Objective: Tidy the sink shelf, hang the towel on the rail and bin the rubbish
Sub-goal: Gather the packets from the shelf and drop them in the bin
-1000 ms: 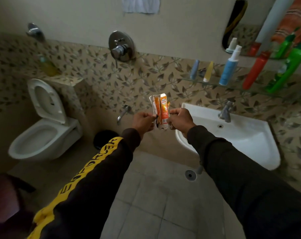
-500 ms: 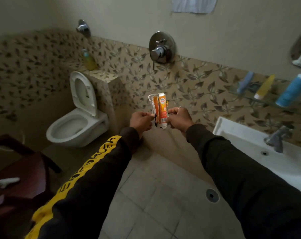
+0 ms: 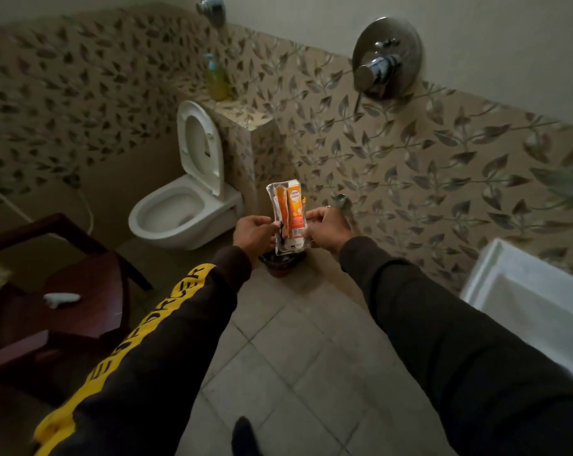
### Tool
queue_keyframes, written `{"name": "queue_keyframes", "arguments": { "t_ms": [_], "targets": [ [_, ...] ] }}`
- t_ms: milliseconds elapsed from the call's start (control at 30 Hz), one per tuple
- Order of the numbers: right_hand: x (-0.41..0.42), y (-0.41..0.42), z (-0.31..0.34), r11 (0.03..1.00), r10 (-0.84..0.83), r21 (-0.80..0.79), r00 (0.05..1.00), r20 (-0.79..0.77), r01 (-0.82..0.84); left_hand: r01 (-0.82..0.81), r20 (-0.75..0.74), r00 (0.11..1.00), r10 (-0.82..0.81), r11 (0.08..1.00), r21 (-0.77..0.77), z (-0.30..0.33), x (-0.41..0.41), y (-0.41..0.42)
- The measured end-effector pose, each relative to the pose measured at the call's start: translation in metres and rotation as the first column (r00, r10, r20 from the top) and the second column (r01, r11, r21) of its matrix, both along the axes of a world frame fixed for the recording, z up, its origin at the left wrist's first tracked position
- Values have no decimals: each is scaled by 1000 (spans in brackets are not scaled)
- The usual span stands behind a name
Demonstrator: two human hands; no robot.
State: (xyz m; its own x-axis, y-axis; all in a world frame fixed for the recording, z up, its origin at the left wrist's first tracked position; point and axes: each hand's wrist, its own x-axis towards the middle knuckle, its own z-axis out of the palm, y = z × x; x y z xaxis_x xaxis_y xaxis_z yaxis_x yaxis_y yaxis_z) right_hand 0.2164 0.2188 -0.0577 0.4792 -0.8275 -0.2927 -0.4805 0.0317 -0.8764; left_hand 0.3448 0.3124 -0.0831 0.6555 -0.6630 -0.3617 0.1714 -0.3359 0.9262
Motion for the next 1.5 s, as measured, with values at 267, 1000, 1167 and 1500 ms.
{"name": "queue_keyframes", "arguments": {
  "t_ms": [267, 1000, 1167, 1500],
  "targets": [
    [85, -15, 2, 999, -31, 8, 999, -25, 31, 74, 100, 992, -78, 996, 47, 18, 86, -18],
    [196, -142, -32, 994, 0, 112, 999, -43, 5, 40, 152, 986, -63, 988, 151, -23, 197, -147],
    [215, -170, -38, 990, 40, 137, 998, -38, -34, 35, 126, 990, -55, 986, 162, -30, 215, -170],
    [256, -197, -67, 986, 19, 166, 995, -98, -3, 59, 62, 995, -73, 979, 193, -59, 257, -201]
  ]
}}
